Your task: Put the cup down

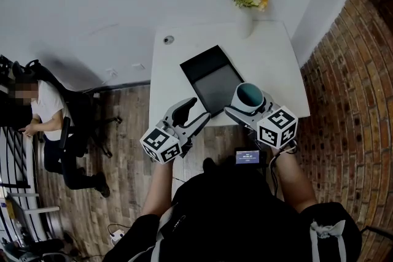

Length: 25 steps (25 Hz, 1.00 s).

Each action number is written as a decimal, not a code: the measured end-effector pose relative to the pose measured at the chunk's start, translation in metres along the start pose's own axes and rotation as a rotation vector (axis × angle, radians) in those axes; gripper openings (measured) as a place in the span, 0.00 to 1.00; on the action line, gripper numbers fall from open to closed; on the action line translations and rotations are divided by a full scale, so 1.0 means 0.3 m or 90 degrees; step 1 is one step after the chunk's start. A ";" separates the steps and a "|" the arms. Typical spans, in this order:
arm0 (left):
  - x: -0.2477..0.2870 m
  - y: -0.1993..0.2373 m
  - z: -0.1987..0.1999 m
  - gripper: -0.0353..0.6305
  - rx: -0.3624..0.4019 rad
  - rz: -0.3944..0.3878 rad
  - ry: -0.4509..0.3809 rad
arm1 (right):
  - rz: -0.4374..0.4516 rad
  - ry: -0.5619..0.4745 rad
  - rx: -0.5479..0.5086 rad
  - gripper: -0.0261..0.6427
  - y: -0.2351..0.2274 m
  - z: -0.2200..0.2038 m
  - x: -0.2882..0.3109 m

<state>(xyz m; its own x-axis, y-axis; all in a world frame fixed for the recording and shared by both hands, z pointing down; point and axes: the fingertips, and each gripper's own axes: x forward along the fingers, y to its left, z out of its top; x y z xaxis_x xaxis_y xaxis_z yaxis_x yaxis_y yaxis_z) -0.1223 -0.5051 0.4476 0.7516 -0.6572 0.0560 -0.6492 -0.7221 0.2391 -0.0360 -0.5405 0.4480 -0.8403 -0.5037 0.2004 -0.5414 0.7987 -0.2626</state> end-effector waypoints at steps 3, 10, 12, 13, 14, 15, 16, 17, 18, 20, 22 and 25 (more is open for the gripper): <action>0.000 0.000 0.000 0.44 0.000 -0.004 0.003 | -0.003 0.000 -0.001 0.63 0.000 0.001 0.000; -0.018 0.012 0.011 0.42 -0.003 0.005 -0.003 | -0.007 0.003 -0.007 0.63 0.006 0.009 0.009; -0.024 0.017 0.010 0.41 -0.004 0.006 -0.005 | -0.008 0.003 -0.008 0.63 0.006 0.011 0.011; -0.025 0.020 0.010 0.41 -0.002 0.007 -0.005 | -0.009 0.003 -0.009 0.63 0.004 0.012 0.011; -0.024 0.022 0.010 0.41 -0.001 0.008 -0.005 | -0.009 0.003 -0.009 0.63 0.001 0.013 0.012; -0.023 0.023 0.011 0.41 0.000 0.009 -0.004 | -0.009 0.003 -0.009 0.63 -0.003 0.012 0.013; -0.022 0.024 0.012 0.40 0.001 0.012 -0.006 | -0.010 0.005 -0.008 0.63 -0.010 0.010 0.013; -0.021 0.025 0.015 0.39 0.002 0.015 -0.009 | -0.011 0.006 -0.008 0.63 -0.018 0.007 0.014; -0.020 0.027 0.021 0.37 0.004 0.018 -0.016 | -0.012 0.008 -0.009 0.63 -0.029 0.003 0.017; -0.024 0.035 0.036 0.30 0.006 0.026 -0.029 | -0.015 0.015 -0.014 0.63 -0.057 -0.010 0.037; -0.031 0.058 0.059 0.22 0.010 0.041 -0.043 | -0.019 0.023 -0.021 0.63 -0.100 -0.023 0.079; -0.048 0.101 0.093 0.10 0.009 0.073 -0.067 | -0.026 0.029 -0.030 0.63 -0.181 -0.040 0.177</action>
<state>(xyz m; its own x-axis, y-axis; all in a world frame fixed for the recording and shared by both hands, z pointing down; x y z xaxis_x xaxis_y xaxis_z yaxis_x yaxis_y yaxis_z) -0.1560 -0.5236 0.4270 0.6567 -0.7539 -0.0198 -0.7323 -0.6437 0.2225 -0.0509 -0.6068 0.4842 -0.8149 -0.5215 0.2530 -0.5723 0.7930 -0.2089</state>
